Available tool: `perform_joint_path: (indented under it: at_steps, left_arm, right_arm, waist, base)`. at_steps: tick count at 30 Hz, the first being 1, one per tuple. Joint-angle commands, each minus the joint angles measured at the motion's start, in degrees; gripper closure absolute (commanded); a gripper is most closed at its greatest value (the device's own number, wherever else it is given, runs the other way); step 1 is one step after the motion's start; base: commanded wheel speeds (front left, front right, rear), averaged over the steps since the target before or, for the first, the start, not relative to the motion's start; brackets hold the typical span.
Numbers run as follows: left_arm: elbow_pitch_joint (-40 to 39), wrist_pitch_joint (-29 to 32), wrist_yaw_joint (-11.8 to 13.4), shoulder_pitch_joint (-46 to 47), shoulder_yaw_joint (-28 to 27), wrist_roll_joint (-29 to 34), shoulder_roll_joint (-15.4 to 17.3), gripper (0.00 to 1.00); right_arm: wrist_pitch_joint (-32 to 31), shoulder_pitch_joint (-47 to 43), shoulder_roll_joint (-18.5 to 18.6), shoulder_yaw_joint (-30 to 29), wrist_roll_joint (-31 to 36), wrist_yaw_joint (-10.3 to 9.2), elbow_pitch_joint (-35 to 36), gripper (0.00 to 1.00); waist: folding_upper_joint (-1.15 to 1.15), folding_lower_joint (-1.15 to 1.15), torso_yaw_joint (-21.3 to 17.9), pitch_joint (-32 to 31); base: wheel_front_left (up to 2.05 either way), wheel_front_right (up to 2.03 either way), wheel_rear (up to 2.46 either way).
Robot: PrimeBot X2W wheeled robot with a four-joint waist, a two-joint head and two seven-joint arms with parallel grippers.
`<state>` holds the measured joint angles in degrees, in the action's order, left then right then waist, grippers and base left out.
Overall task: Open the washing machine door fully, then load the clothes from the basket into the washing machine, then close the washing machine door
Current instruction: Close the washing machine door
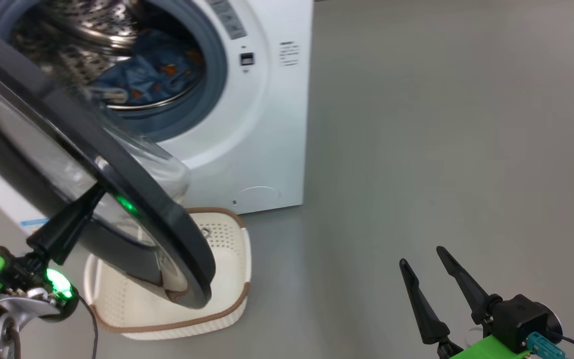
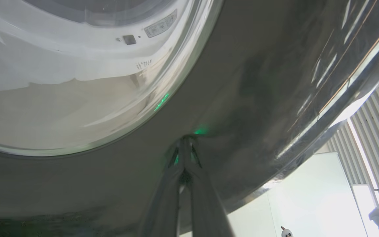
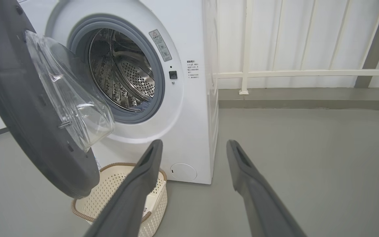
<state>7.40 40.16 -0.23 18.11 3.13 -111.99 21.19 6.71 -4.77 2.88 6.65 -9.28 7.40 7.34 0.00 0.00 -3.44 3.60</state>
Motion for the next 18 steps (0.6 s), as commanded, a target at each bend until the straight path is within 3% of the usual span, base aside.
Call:
perform_joint_path:
  at_steps: [1,11,18]
  left_arm:
    - [-0.72,-0.44,-0.81,3.62,-2.25,0.80,1.55,1.00]
    - [3.71,-1.89,-1.75,6.47,-3.15,1.45,0.71,1.00]
    - [5.60,-1.80,-2.43,7.55,-3.28,1.57,0.28,1.00]
  right_arm:
    - [0.91,2.10,0.00,1.77,-0.63,0.09,1.24,0.00]
    - [1.22,2.94,0.00,2.59,-0.92,0.09,0.36,0.00]
    - [1.40,3.14,0.00,2.63,-0.94,0.09,0.12,0.00]
  waist:
    - [0.00,0.00,-3.50,0.35]
    - [0.00,0.00,-8.43,0.79]
    - [0.00,0.00,-9.20,1.09]
  base:
    - [0.00,0.00,0.00]
    - [0.00,0.00,0.00]
    - [0.00,0.00,0.00]
